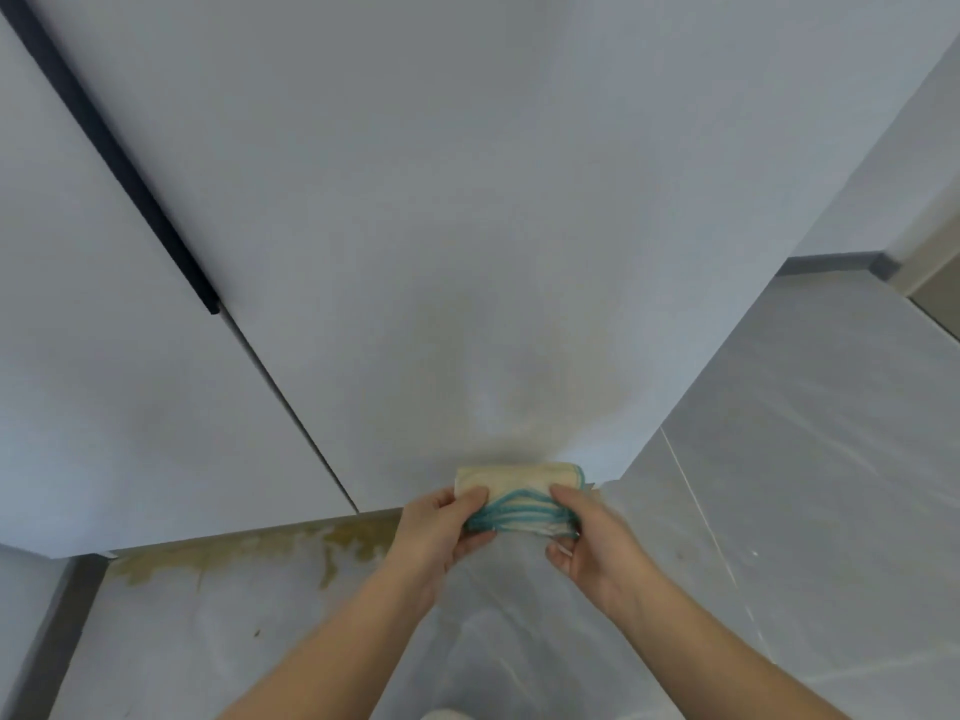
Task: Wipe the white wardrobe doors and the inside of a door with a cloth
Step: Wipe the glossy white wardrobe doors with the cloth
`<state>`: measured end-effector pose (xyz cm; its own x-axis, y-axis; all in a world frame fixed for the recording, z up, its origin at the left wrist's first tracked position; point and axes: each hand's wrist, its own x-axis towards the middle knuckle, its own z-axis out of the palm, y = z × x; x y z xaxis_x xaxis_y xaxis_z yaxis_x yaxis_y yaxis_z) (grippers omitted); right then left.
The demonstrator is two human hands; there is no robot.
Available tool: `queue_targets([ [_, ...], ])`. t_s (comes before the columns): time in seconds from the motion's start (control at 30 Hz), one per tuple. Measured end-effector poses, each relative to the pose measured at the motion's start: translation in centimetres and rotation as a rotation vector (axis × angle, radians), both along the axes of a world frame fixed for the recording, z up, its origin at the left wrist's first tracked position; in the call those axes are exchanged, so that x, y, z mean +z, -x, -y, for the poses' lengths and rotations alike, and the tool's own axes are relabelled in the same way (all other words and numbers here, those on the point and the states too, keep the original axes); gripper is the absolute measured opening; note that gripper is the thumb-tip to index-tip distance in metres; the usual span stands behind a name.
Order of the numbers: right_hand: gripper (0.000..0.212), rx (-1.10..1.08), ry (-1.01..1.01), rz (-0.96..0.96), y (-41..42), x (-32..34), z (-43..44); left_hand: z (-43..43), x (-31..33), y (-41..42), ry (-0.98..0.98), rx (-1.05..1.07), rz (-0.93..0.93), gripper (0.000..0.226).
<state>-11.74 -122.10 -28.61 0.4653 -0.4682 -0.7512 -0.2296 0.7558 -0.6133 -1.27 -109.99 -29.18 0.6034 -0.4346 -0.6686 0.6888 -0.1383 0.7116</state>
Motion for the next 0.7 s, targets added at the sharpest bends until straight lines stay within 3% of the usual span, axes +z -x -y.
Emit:
queue_targets([
  [0.3, 0.007, -0.021, -0.028, -0.281, -2.3, -11.3, 1.9, 3.4, -10.4, -1.5, -0.211, 0.01, -0.238, 0.008],
  [0.6, 0.007, -0.164, -0.056, -0.253, -6.0, -13.6, 3.8, 5.8, -12.1, -3.1, -0.194, 0.184, -0.307, 0.003],
  [0.7, 0.008, -0.2, -0.092, -0.227, -5.8, -12.9, 4.0, 5.6, -10.8, -3.3, -0.142, 0.217, -0.332, 0.013],
])
